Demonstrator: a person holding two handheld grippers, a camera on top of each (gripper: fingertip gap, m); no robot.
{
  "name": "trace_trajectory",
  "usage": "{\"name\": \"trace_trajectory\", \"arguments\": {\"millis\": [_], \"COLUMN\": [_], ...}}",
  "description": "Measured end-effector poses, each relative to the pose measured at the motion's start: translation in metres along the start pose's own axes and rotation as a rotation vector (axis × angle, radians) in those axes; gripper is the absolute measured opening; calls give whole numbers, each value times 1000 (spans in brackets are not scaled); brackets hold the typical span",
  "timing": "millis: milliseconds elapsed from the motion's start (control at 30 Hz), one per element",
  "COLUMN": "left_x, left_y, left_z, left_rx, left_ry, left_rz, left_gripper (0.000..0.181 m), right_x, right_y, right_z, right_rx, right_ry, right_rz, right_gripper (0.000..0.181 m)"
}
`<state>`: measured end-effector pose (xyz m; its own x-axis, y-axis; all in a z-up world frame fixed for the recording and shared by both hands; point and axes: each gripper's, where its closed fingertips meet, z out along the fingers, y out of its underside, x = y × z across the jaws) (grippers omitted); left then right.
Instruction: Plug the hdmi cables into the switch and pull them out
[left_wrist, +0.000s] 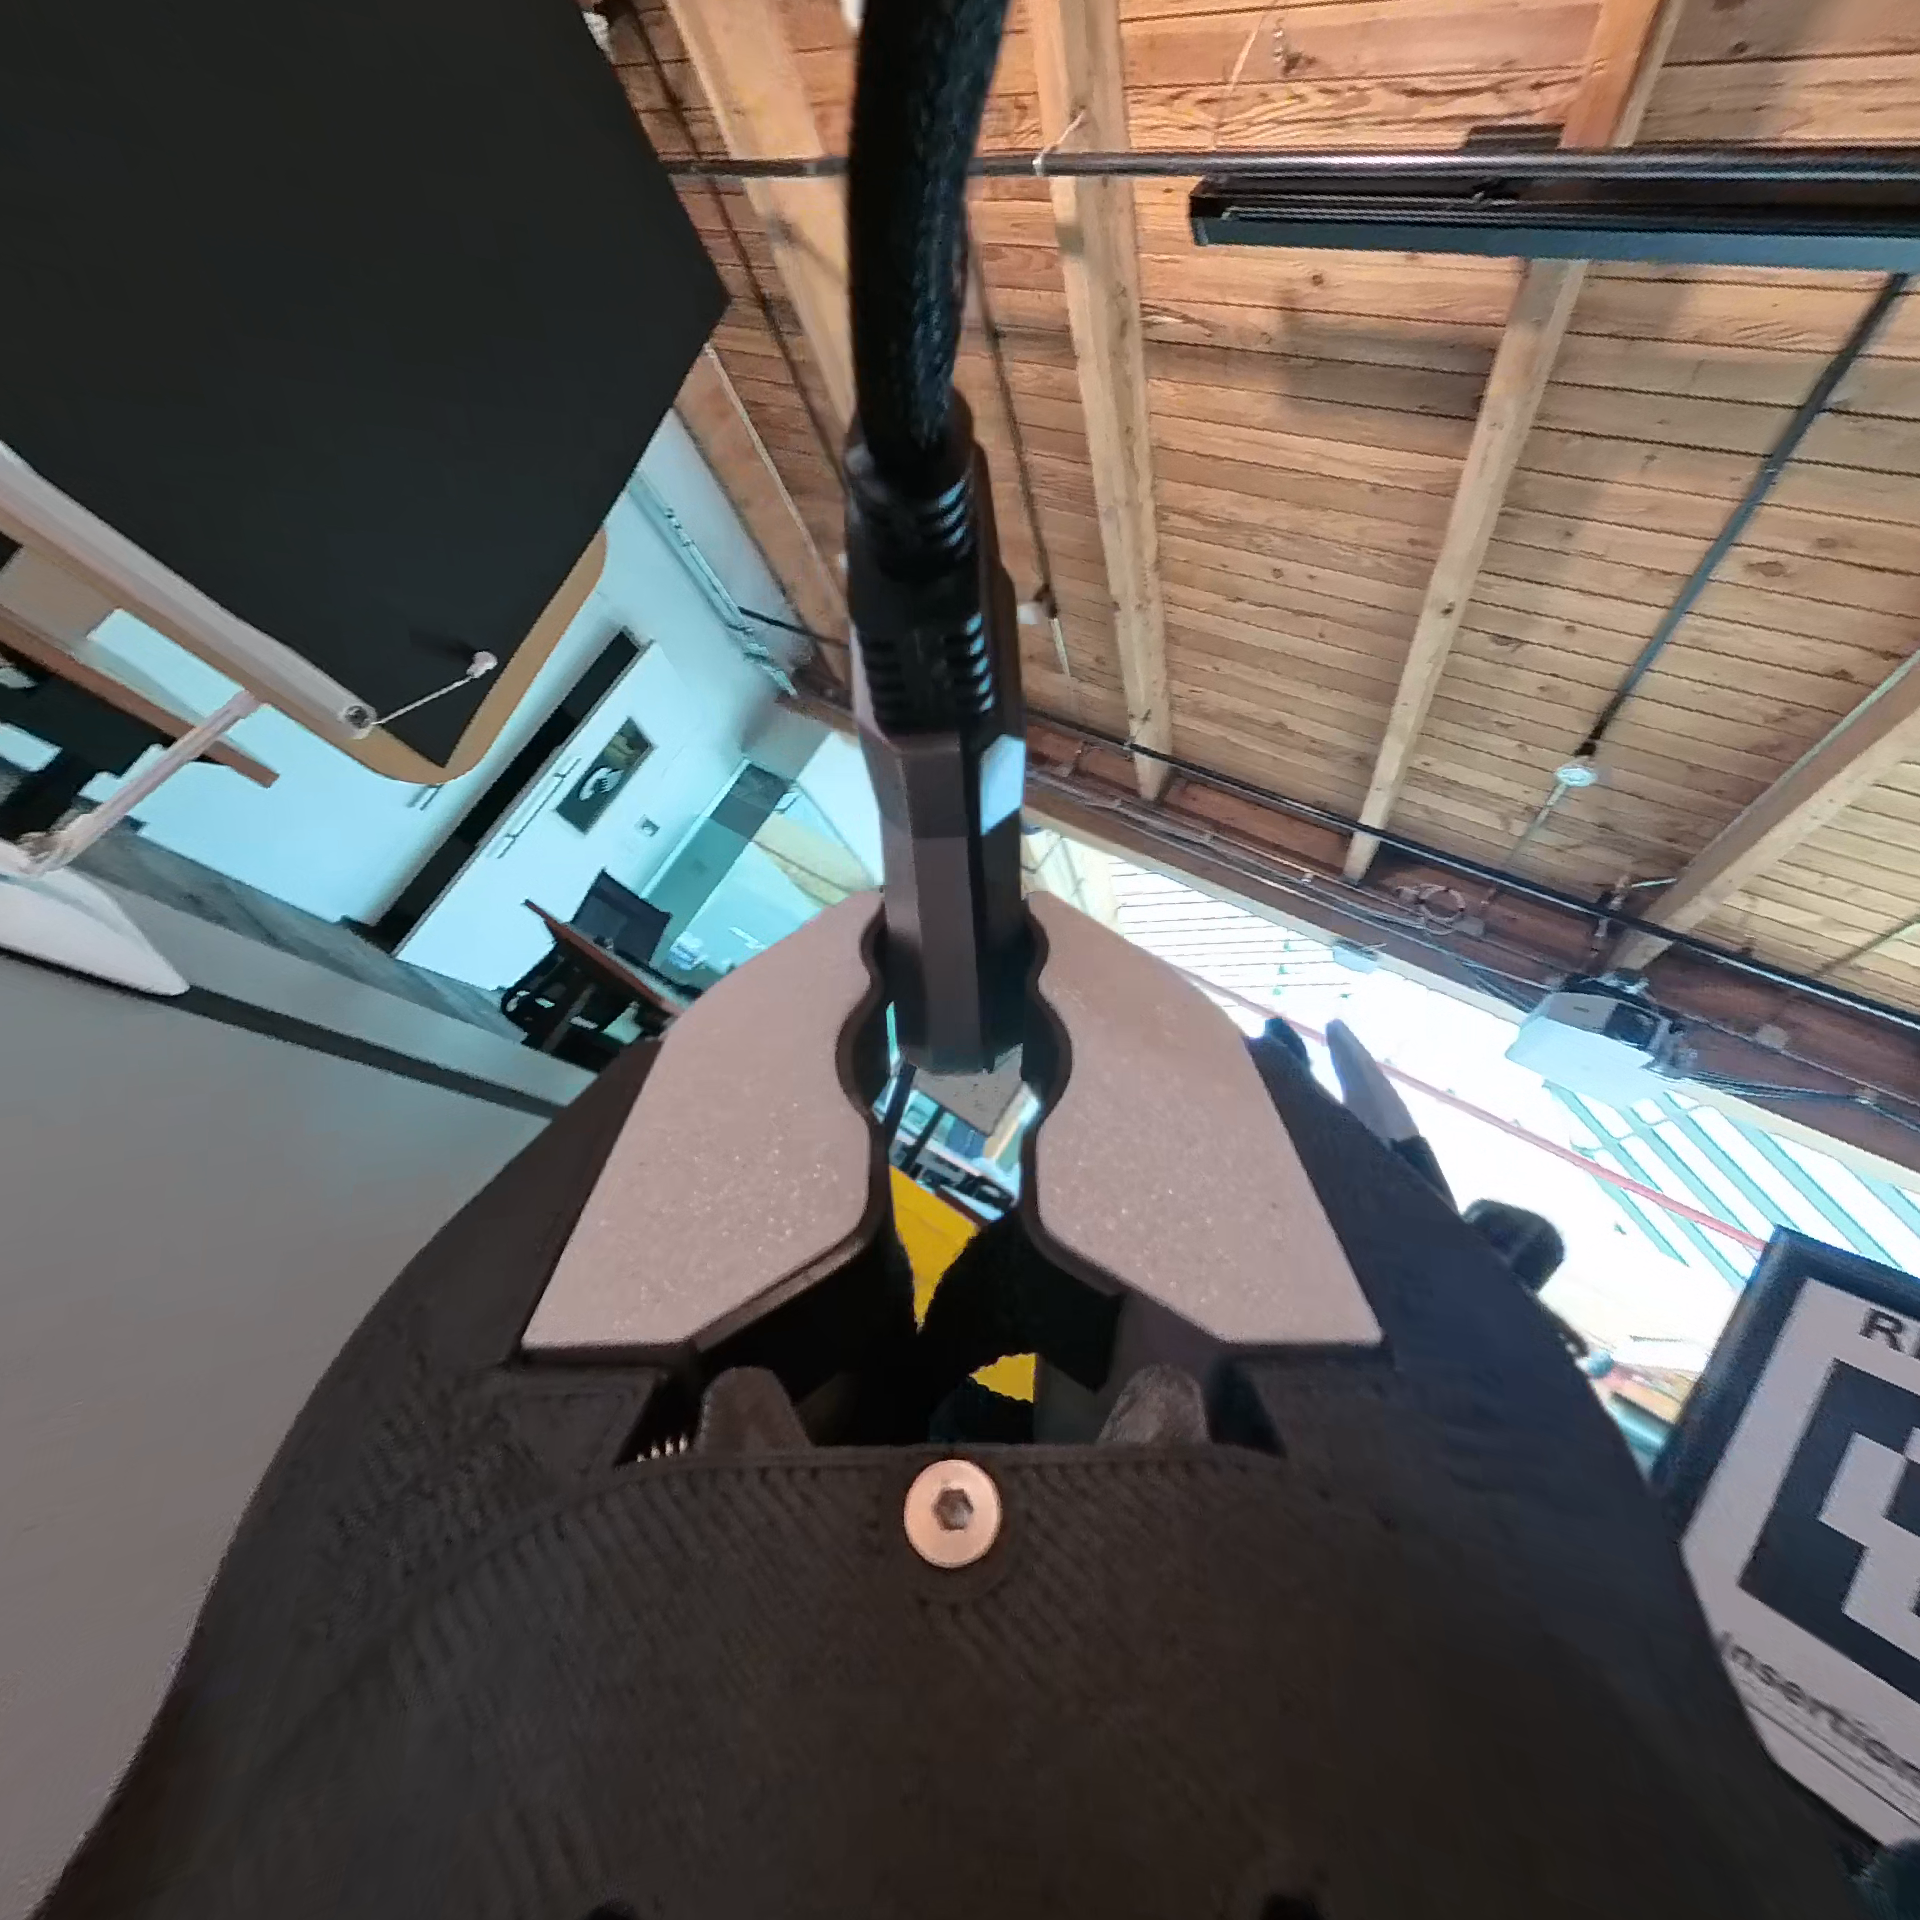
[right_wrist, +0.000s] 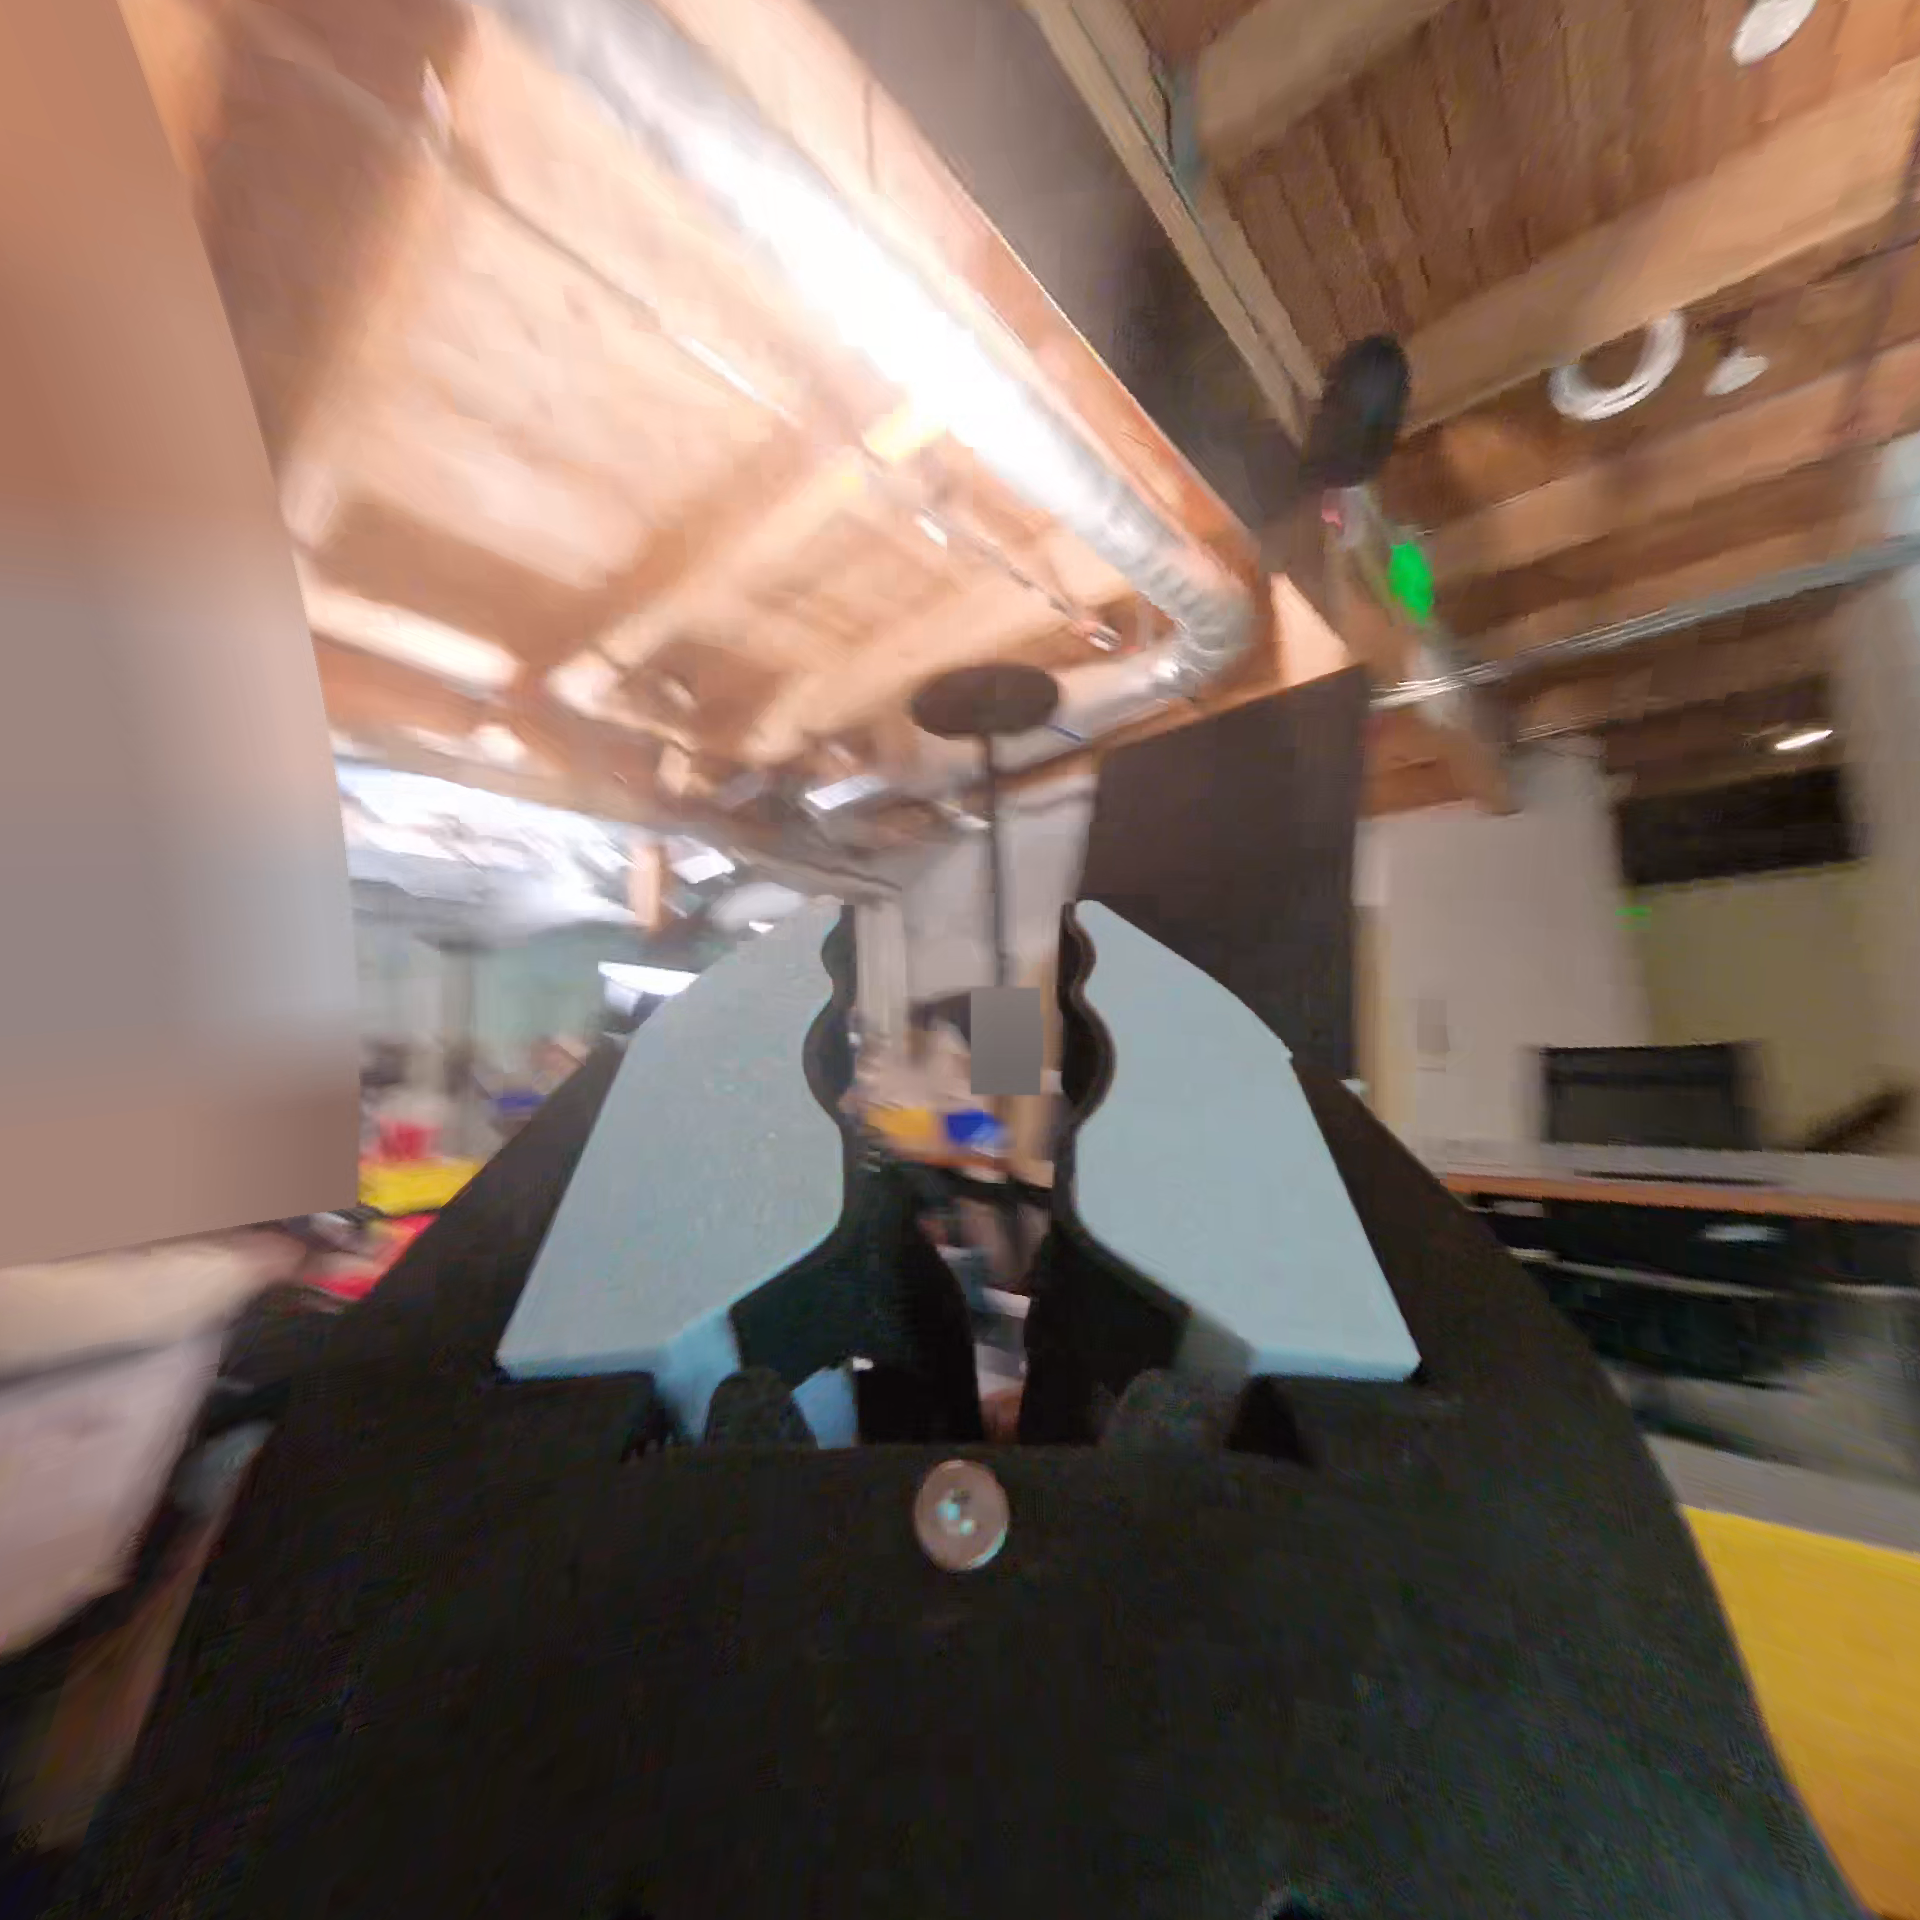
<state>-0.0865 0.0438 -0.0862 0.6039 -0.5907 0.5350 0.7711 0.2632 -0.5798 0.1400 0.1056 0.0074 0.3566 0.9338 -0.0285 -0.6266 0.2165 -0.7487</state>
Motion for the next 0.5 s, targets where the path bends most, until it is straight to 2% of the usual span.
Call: {"name": "trace_trajectory", "arguments": {"millis": [133,233,333,400,467,500], "left_x": [21,36,44,49,55,58], "left_y": [-1,3,13,21,31,37], "left_z": [0,0,2,3,3,3], "left_rx": [7,-15,-67,-115,-176,-206], "left_ry": [135,224,276,304,340,355], "left_rz": [-15,-23,-46,-59,-65,-66], "left_gripper": [20,20,20,20,20,20], "right_x": [-74,-103,-122,-119,-115,-113], "right_y": [77,115,130,129,122,119], "right_z": [29,55,70,75,73,70], "right_rx": [-3,-67,-154,-114,-42,-17], "right_ry": [-111,-170,-256,-229,-225,-233], "right_rz": [411,710,790,783,790,773], "right_gripper": [50,53,56,52,35,21]}}
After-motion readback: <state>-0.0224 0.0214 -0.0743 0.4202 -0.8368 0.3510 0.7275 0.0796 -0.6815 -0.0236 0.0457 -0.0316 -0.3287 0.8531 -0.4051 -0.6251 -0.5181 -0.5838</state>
